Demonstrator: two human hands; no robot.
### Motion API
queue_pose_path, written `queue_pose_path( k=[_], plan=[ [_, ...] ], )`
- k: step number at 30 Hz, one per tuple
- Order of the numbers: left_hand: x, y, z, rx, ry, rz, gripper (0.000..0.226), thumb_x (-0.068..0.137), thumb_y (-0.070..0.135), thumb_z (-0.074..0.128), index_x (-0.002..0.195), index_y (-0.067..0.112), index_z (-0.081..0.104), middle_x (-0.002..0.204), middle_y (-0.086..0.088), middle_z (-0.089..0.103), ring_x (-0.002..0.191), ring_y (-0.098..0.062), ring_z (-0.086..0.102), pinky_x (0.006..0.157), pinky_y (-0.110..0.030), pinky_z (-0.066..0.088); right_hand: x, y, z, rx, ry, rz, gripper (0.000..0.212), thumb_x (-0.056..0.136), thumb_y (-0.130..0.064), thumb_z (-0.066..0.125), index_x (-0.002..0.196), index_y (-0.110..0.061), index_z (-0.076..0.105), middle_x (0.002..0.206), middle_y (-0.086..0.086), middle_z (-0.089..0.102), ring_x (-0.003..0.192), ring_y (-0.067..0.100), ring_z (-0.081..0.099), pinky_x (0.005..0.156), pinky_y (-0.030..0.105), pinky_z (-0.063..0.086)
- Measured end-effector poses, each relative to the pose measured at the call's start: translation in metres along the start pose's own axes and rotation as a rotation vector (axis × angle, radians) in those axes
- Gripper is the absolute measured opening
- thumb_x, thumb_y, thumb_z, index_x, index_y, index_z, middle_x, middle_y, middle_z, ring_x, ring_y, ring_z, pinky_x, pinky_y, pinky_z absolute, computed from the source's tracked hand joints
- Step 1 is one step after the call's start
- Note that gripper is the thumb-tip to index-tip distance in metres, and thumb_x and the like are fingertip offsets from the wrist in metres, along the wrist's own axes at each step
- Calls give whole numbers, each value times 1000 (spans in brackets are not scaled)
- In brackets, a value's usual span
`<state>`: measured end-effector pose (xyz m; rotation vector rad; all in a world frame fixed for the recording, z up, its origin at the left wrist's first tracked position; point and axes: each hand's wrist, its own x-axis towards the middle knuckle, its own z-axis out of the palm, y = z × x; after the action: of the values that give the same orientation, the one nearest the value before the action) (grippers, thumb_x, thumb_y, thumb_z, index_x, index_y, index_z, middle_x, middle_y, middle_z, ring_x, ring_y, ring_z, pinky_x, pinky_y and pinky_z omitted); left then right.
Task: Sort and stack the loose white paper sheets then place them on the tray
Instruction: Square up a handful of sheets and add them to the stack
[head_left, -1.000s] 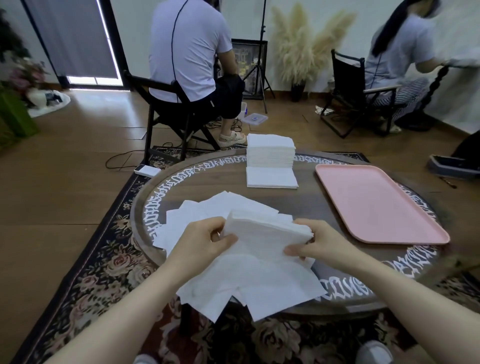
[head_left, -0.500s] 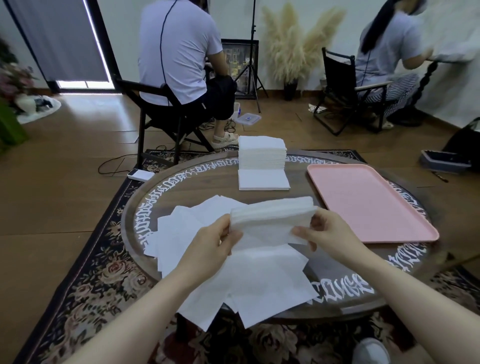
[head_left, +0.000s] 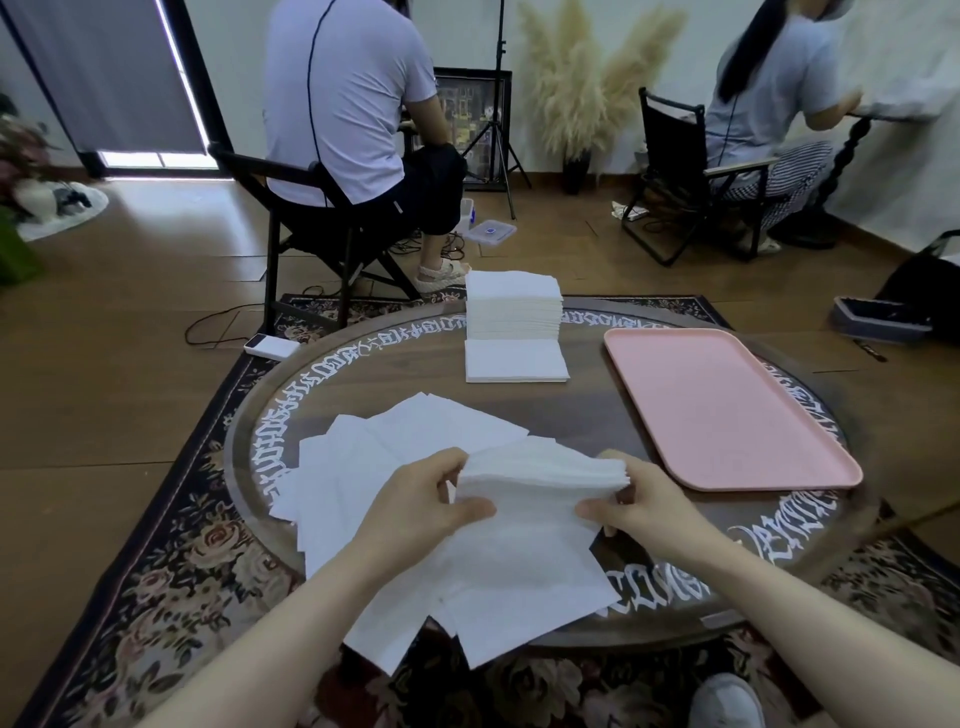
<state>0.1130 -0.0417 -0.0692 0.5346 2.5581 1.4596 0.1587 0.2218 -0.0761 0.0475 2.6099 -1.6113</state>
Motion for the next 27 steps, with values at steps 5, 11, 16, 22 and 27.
queue_pose_path(
  k=[5, 11, 16, 22, 27],
  plan=[
    [-1, 1, -2, 56, -31, -52, 20, 74, 30, 81, 82, 23, 64, 54, 20, 49, 51, -5, 41, 56, -25, 33, -1, -8, 0, -49, -51, 37, 47, 74, -9, 81, 107, -39, 65, 88, -4, 71, 71, 8, 57, 71, 27, 48],
    [19, 17, -15, -332, -122, -87, 20, 87, 12, 72, 106, 18, 71, 99, 3, 75, 80, -7, 69, 69, -22, 52, 11, -35, -14, 269, -141, 130, 39, 80, -6, 78, 117, -12, 68, 110, 3, 75, 101, 25, 71, 75, 30, 59],
    [46, 31, -7, -877, -195, -282, 41, 79, 17, 71, 118, 4, 64, 109, -10, 74, 90, -23, 73, 66, -31, 58, 38, -51, -22, 885, -277, 229, 48, 83, -13, 68, 130, -5, 59, 121, 15, 68, 96, 26, 71, 69, 33, 61],
    [111, 31, -14, -644, 49, -370, 20, 95, 15, 63, 107, 0, 58, 81, -10, 75, 62, -24, 73, 43, -26, 51, 101, -47, -18, 463, 32, 307, 28, 89, -10, 68, 116, -7, 62, 86, 6, 76, 61, 17, 69, 47, 21, 50],
    [197, 20, -21, -442, 252, -314, 4, 95, 19, 62, 94, 16, 59, 94, -5, 70, 47, -12, 64, 36, -18, 36, 185, -41, -19, 386, 322, 239, 18, 90, -13, 70, 103, -8, 58, 84, 5, 69, 49, 12, 65, 40, 21, 45]
  ],
)
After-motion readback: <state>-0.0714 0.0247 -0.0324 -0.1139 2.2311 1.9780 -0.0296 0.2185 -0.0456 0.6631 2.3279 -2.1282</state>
